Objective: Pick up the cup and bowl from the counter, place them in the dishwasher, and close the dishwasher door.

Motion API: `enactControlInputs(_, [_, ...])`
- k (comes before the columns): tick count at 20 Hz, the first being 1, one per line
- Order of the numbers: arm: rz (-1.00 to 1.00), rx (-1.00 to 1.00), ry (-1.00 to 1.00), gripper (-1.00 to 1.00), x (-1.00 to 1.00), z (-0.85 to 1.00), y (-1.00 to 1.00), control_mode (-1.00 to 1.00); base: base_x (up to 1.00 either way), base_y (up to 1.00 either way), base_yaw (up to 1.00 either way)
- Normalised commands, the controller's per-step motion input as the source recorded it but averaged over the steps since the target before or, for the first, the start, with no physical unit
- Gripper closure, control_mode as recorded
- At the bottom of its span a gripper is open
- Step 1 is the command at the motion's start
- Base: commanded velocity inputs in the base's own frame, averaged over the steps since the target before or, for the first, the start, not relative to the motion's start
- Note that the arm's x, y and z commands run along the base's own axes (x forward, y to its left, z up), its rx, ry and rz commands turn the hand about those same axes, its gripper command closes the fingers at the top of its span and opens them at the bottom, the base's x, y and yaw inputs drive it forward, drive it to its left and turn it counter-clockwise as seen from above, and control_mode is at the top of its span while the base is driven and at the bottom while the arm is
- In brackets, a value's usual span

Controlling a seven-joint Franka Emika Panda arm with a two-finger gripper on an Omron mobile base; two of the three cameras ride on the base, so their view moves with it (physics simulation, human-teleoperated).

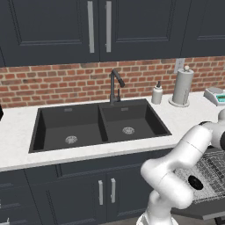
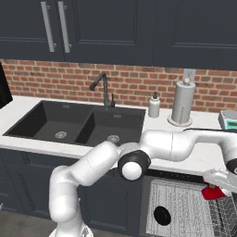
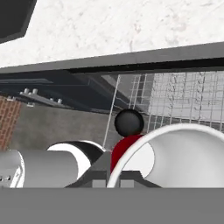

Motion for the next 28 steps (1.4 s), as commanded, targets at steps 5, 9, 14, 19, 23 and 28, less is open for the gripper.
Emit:
enactControlInputs(5, [0.12, -0.06, -0.06, 1.0, -0.93, -0.97, 0.71, -1.0, 0.0, 0.0, 0.0])
enactControlInputs(9, [0.11, -0.08, -0.13, 1.0, -0.41, -0.76, 0.54, -1.0, 0.0, 0.0, 0.0])
enactControlInputs(14, [0.05, -0.09, -0.1, 1.0, 0.06, -0.59, 0.43, -1.0, 0.0, 0.0, 0.0])
enactControlInputs(19, [0.05, 0.01, -0.08, 1.0, 0.67, -0.14, -0.03, -1.0, 0.0, 0.0, 0.0])
enactControlInputs(23, [0.1, 0.05, 0.0, 1.0, 0.48, -0.4, -0.25, -1.0, 0.0, 0.0, 0.0])
enactControlInputs(28, [0.04, 0.0, 0.0, 1.0, 0.15, -0.59, -0.13, -1.0, 0.0, 0.0, 0.0])
